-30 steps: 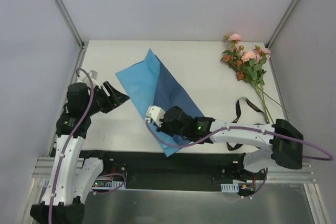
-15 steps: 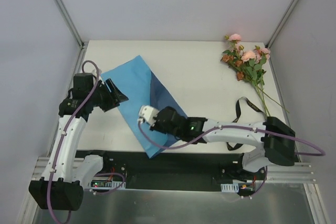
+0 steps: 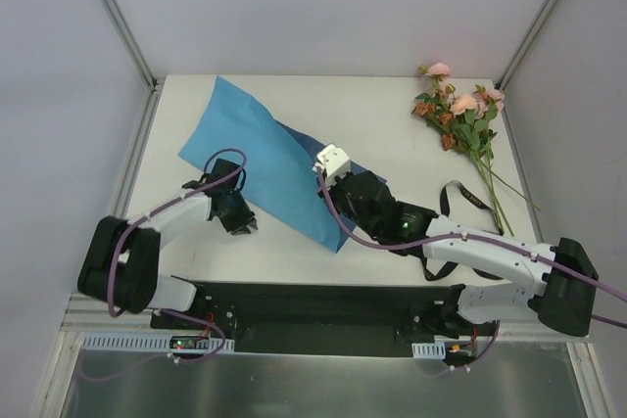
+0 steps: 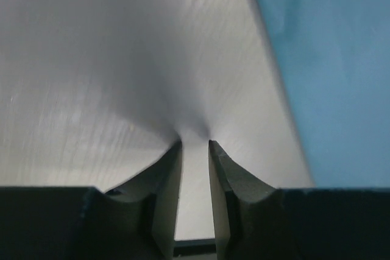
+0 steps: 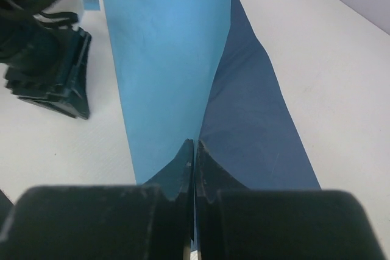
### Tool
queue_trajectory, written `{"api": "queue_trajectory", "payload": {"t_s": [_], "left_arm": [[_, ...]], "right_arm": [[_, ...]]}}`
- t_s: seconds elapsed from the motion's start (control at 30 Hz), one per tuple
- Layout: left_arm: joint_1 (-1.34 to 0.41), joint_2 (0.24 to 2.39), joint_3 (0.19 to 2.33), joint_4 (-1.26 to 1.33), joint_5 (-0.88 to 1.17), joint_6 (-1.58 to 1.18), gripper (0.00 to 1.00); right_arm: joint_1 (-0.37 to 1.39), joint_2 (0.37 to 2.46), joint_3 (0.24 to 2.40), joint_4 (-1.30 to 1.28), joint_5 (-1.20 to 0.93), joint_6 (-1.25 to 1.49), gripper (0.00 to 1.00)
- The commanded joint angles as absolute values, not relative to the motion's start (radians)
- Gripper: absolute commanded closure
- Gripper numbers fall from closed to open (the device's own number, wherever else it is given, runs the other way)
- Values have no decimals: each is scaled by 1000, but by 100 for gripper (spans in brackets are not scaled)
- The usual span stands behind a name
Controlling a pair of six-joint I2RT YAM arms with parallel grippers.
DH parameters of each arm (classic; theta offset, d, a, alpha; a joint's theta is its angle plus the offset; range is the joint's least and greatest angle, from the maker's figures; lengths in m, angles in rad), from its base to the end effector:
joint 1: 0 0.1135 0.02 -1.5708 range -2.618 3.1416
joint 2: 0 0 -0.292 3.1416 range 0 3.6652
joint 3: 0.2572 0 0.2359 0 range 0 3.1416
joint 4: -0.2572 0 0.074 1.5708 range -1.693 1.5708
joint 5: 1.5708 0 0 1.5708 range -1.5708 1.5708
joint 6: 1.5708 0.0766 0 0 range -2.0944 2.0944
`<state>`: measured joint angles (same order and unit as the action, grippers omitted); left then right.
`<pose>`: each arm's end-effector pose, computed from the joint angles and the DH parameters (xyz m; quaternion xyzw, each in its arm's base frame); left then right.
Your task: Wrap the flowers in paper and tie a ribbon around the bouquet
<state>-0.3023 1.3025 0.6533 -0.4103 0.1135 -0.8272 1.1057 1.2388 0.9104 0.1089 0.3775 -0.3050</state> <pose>0.2209 -0.0780 0.1740 -0.2368 0.9366 -0.1815 0.1839 0.1606 0.2571 0.3412 -0.4075 0.6596 0.1046 0.6228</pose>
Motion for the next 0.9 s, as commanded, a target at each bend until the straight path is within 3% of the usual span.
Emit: {"api": "queue_trajectory", "payload": {"t_s": [0.0, 0.17, 0.47, 0.63, 0.87], "left_arm": [[-311, 1507, 730, -226, 83, -890, 76], [-333, 1773, 935, -80, 233, -977, 76], [-368, 1991, 1311, -81, 186, -956, 74], [-353, 1997, 1296, -66, 314, -914, 62], [-278, 1815, 986, -41, 266, -878, 61]], "right_arm": [[1104, 1172, 894, 166, 377, -261, 100], [1104, 1089, 851, 176, 386, -275, 100], [1106, 1008, 798, 141, 374, -181, 100], [1132, 1089, 770, 199, 132, -241, 100], [1170, 1310, 856, 199, 110, -327, 99]]}}
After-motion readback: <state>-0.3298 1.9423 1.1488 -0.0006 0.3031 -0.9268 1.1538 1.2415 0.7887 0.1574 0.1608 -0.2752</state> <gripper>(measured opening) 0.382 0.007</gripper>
